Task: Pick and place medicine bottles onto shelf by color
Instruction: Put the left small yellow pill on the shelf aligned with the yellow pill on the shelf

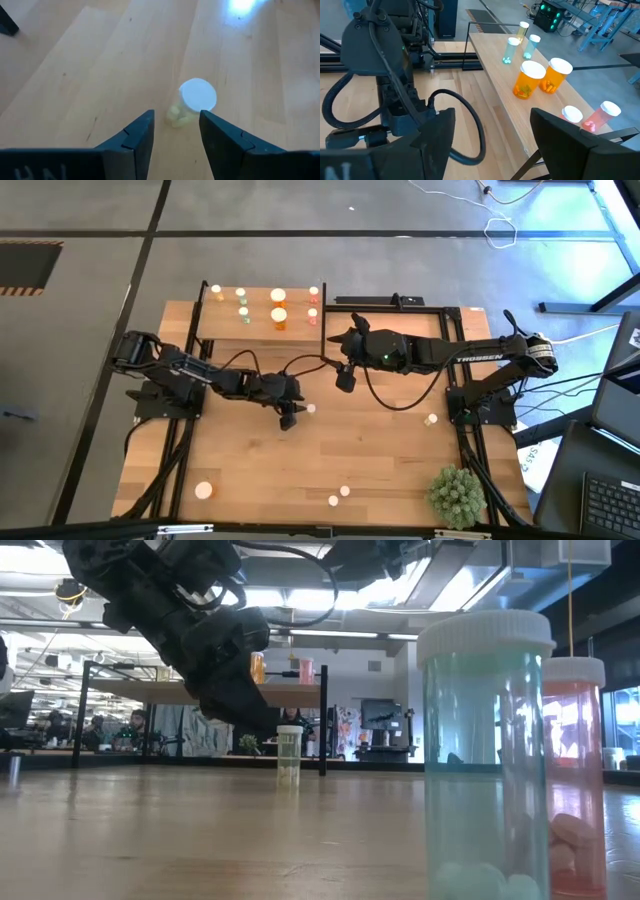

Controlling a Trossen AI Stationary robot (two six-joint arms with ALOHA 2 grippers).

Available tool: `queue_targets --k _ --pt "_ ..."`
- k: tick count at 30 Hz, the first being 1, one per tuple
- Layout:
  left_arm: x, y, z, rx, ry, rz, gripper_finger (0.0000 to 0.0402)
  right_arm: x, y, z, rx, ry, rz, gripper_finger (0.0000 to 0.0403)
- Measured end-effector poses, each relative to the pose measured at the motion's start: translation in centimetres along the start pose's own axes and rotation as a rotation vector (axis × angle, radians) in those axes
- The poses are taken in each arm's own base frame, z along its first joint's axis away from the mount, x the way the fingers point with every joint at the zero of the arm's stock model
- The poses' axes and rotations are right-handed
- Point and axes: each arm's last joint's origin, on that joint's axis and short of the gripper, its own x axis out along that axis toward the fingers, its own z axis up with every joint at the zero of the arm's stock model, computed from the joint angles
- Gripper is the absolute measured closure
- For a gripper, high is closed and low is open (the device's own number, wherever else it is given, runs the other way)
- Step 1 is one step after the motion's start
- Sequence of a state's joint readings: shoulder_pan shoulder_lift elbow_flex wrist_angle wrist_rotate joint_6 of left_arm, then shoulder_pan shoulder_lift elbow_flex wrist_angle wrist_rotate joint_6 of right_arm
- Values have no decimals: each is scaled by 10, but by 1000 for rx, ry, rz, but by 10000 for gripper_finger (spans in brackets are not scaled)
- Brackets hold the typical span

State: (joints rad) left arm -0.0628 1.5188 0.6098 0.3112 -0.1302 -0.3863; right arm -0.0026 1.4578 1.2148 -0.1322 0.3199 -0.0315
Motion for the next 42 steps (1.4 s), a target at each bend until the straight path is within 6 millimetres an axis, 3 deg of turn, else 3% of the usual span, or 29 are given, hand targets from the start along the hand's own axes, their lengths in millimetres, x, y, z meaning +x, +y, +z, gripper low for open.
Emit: queue_targets --k 42 --pt "0 14 8 55 -25 18 250 0 0 0 0 -1 -1 142"
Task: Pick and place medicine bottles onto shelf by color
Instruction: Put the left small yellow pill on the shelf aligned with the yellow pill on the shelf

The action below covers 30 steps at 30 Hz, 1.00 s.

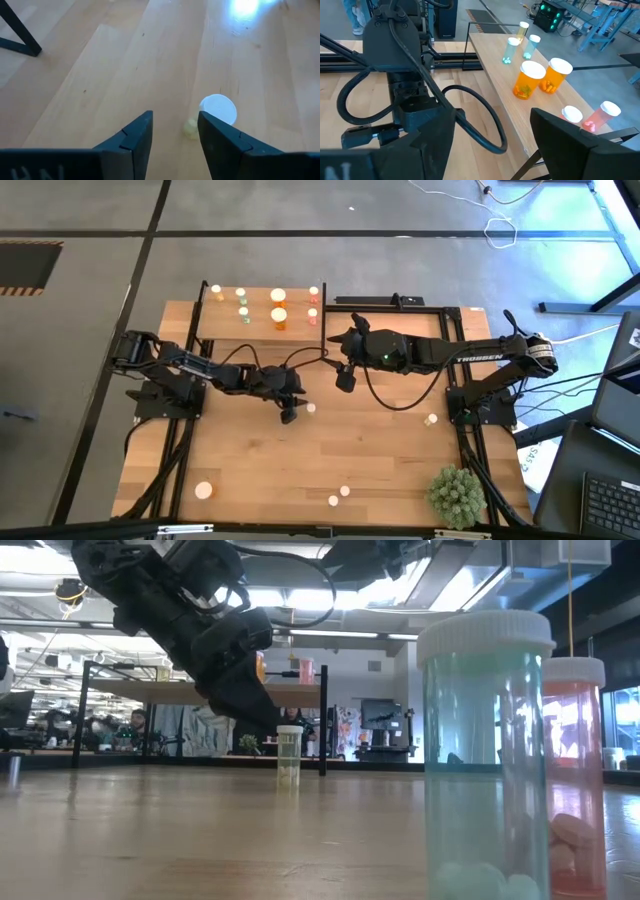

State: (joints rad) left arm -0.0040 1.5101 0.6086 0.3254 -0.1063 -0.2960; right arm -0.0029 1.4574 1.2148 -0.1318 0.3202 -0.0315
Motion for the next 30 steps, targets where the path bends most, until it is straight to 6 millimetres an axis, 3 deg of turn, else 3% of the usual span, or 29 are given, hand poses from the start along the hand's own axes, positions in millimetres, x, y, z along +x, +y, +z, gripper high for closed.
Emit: queue_targets --k 5,14,30 --pt "0 0 1 -11 -7 5 244 0 0 0 0 0 0 142" --pt "0 0 1 14 -10 17 174 0 0 0 0 0 0 142" --pt "0 -2 0 -35 14 -54 172 0 0 0 0 0 0 142"
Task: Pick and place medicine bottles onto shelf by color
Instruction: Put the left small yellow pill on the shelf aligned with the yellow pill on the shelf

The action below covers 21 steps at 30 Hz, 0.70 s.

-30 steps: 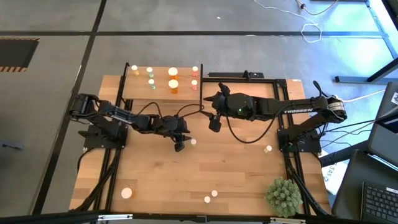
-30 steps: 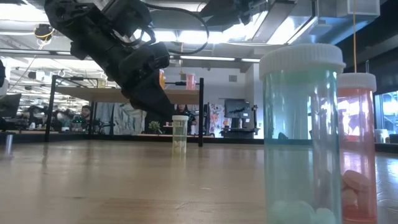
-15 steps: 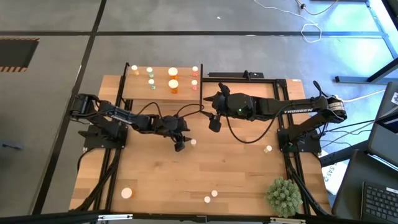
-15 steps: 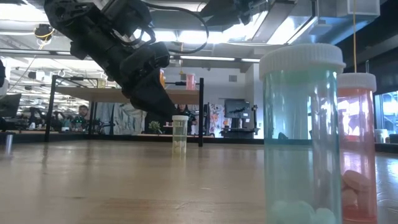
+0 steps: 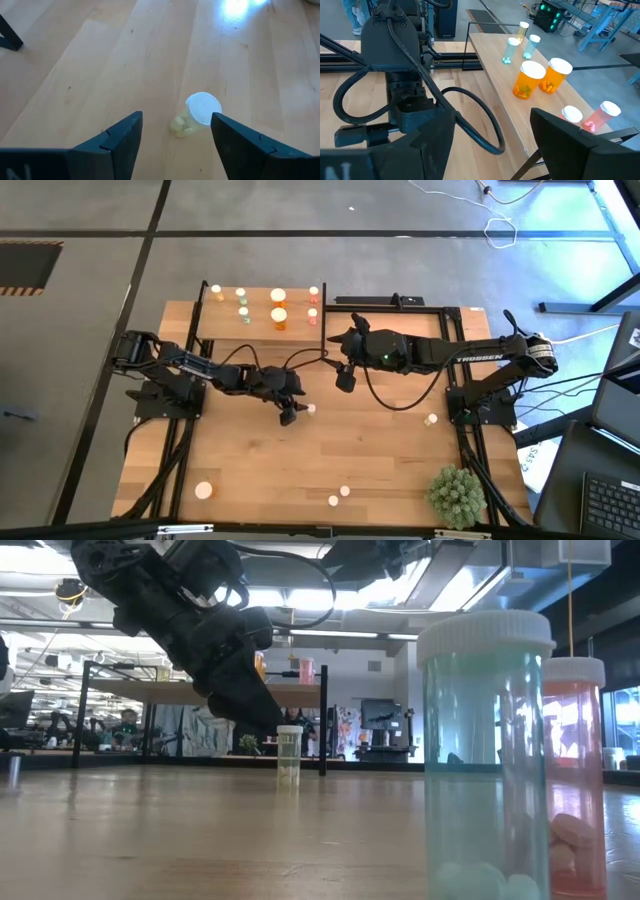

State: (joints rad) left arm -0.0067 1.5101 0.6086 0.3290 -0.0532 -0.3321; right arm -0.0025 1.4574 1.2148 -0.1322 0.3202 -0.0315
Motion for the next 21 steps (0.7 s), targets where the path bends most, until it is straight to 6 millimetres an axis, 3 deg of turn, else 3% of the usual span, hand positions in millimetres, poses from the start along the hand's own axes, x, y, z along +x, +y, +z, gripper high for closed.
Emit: queue_targets --k 21 --pt "2 -3 -4 55 53 -113 169 0 0 0 0 0 0 142"
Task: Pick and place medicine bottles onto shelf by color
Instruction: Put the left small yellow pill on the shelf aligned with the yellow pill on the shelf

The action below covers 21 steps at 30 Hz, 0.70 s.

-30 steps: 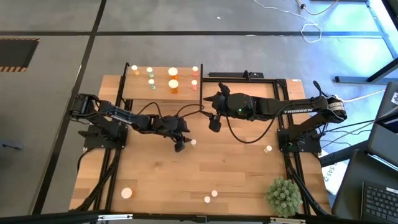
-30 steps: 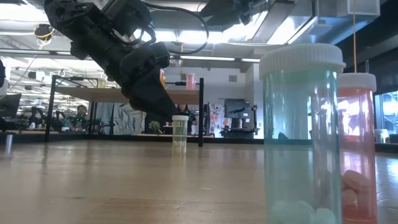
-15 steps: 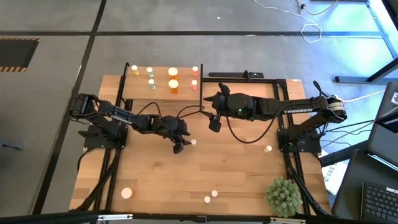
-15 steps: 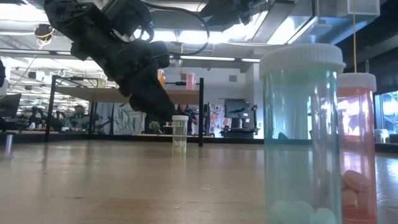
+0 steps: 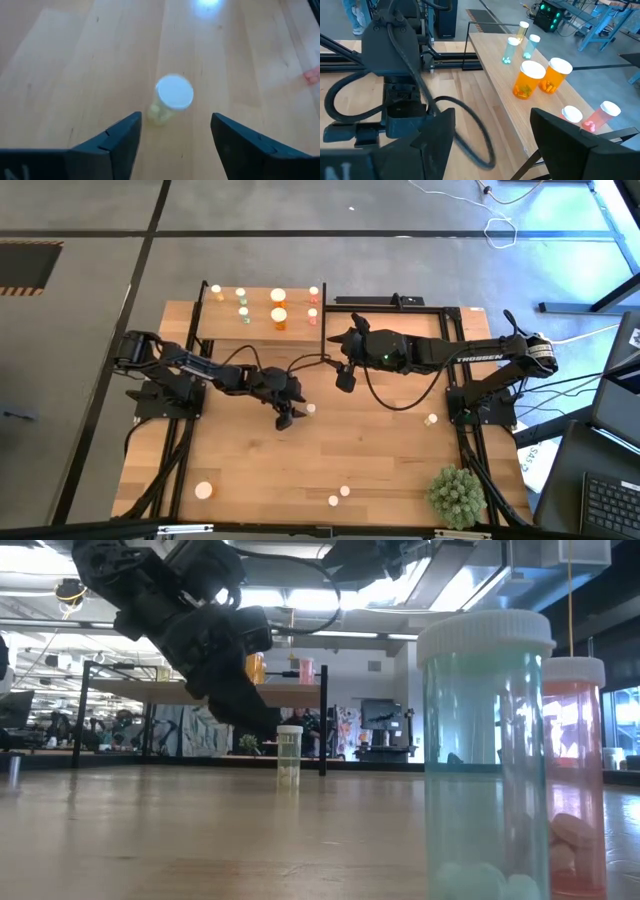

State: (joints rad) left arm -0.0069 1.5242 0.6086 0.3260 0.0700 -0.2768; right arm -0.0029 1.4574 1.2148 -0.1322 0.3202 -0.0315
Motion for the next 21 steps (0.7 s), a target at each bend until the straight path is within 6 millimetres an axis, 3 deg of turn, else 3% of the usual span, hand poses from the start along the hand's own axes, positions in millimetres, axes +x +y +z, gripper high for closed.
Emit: queue_targets --k 21 --pt "9 2 0 107 -44 18 169 0 0 0 0 0 0 142"
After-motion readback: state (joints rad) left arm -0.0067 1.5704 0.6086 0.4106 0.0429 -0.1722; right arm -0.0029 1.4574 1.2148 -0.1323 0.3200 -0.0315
